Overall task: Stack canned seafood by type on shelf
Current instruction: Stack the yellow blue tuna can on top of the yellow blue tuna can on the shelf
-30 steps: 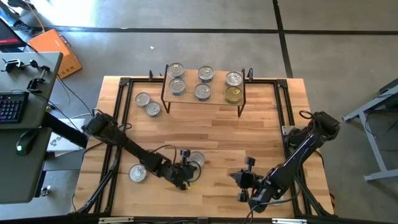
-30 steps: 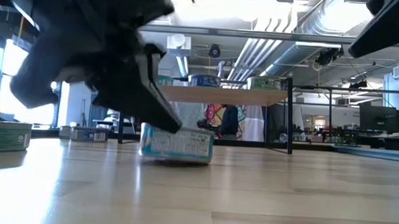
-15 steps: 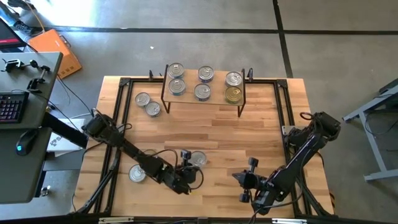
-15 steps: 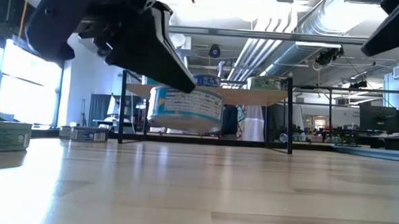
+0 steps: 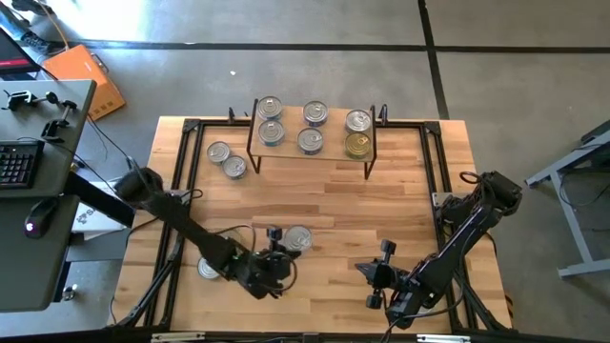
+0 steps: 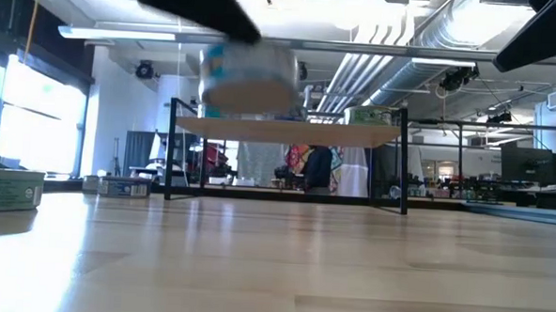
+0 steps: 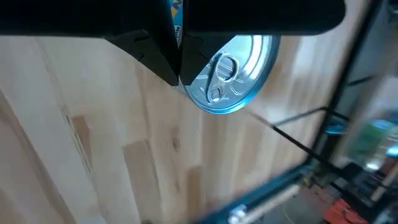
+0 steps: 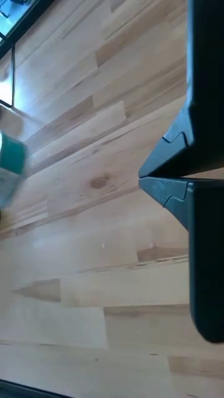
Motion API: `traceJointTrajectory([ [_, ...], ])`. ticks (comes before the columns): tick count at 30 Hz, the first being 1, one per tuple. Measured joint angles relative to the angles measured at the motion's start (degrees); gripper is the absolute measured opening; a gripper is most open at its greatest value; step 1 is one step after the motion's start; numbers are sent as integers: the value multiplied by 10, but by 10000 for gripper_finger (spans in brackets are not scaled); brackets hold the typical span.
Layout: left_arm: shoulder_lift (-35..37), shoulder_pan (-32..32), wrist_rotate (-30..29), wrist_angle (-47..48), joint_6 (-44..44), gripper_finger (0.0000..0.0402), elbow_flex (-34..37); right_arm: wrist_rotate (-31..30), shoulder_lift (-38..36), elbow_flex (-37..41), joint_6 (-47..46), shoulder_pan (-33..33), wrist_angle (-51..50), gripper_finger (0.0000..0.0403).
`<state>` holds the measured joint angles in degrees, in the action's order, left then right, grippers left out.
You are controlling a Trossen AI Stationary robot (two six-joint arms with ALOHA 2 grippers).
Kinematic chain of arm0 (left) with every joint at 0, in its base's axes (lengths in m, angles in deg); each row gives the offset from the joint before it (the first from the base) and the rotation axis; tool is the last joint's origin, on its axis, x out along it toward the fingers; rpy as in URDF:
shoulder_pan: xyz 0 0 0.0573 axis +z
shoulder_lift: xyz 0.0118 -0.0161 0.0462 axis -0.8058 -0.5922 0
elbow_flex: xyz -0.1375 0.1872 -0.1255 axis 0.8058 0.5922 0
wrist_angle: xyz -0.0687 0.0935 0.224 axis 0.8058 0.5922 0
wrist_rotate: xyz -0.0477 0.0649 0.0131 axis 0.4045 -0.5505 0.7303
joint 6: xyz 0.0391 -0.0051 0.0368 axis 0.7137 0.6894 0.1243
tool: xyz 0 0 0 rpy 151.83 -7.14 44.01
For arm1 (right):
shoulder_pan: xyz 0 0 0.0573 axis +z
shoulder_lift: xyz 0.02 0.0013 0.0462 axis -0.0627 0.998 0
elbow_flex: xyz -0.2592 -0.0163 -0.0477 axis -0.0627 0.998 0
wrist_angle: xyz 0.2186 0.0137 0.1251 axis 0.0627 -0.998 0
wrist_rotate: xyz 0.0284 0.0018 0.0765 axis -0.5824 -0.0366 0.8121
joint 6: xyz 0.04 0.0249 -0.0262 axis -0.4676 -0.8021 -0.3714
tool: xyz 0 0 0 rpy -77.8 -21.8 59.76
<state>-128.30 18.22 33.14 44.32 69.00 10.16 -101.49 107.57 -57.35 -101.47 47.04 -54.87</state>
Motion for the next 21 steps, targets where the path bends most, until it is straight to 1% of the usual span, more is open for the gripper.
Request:
traceJointTrajectory([
  [3,35,-6,-21,27,1,0,0,0,0,0,0,0,0,0],
  [6,76,-4,-27,46,16,0,0,0,0,0,0,0,0,0],
  [11,152,24,-29,48,95,0,0,0,0,0,0,0,0,0],
  [14,204,60,-29,46,141,0,0,0,0,0,0,0,1,0],
  [18,264,134,-28,45,199,0,-1,0,0,0,0,0,2,0],
  [19,275,157,-22,45,213,0,-1,0,0,0,0,0,2,0],
  [21,294,212,10,45,235,0,-1,0,0,0,0,0,2,0],
])
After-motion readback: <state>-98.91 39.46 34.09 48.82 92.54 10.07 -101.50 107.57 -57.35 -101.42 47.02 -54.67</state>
